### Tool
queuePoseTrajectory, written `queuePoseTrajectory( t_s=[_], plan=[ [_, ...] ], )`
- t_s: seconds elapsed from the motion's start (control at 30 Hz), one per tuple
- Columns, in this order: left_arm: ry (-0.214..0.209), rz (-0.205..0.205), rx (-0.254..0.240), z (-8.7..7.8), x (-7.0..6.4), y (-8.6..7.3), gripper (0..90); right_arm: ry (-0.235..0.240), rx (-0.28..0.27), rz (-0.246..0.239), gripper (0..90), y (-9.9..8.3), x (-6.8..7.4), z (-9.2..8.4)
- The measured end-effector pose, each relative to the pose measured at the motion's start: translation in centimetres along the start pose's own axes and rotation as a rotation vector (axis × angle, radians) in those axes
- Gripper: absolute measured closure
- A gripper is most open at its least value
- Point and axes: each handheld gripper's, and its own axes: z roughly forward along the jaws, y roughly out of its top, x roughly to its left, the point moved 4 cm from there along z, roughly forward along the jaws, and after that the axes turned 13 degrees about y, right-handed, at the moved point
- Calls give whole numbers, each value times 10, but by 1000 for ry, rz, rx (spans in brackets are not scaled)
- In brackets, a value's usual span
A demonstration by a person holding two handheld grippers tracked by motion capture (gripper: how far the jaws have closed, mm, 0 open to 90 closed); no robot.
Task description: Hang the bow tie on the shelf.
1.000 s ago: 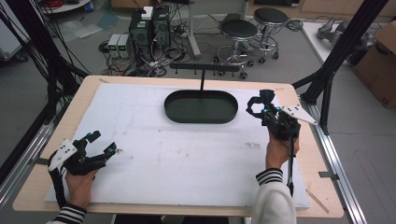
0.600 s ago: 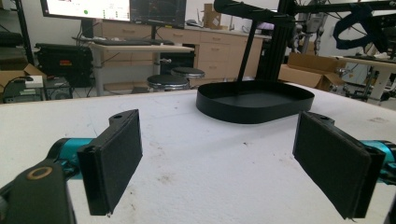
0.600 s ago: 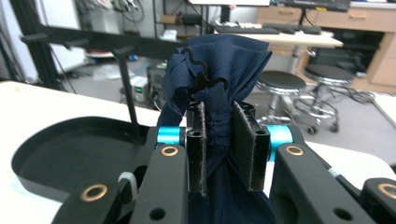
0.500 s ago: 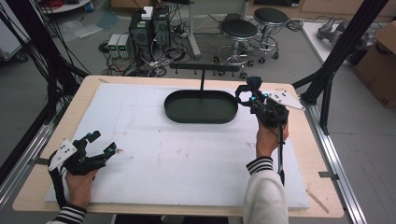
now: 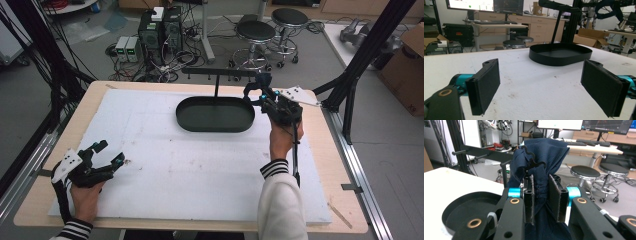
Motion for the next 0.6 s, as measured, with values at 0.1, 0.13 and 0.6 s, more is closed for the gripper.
queuePoseTrajectory(
  t_s=[0.1,0.13,0.6],
  plan=[
    [0,0,0,0,0,0,160,2,7,-4,754,3,-2,7],
    [0,-1,-1,0,0,0,160,4,4,-7,754,5,-3,9],
    [1,10,-3,0,-1,0,160,4,35,-18,754,13,-19,34]
  ],
)
